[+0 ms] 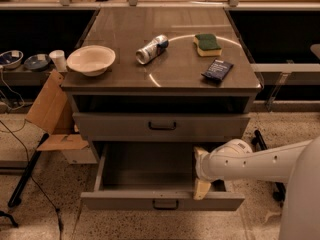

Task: Open middle drawer

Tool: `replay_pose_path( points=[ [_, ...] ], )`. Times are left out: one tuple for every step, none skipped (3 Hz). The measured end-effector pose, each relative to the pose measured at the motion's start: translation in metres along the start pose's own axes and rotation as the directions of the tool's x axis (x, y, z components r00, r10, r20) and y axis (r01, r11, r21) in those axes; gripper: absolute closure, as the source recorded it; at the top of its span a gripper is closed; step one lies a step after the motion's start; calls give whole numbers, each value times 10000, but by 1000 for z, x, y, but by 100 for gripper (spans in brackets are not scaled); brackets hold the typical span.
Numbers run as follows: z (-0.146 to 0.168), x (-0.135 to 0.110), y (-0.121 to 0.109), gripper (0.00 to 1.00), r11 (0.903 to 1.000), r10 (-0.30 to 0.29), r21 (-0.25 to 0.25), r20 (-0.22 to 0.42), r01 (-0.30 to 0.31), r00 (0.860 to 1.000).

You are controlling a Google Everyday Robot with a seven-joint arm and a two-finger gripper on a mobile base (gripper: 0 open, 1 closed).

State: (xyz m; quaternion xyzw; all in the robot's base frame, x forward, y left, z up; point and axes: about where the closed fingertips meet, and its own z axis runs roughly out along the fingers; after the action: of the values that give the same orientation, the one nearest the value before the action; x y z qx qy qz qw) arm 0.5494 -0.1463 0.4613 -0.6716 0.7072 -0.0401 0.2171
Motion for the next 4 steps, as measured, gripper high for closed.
replay_pose_path(
  points=[
    [0, -9, -11, 0, 10000, 48, 30, 44, -48, 10000],
    [8, -20, -19, 0, 9997, -50, -223, -77, 48, 10000],
    [9, -20, -17, 0, 9982, -214, -572, -286, 197, 9994],
    [2, -8, -6, 0, 9960, -191, -884, -405, 154, 9990]
  ],
)
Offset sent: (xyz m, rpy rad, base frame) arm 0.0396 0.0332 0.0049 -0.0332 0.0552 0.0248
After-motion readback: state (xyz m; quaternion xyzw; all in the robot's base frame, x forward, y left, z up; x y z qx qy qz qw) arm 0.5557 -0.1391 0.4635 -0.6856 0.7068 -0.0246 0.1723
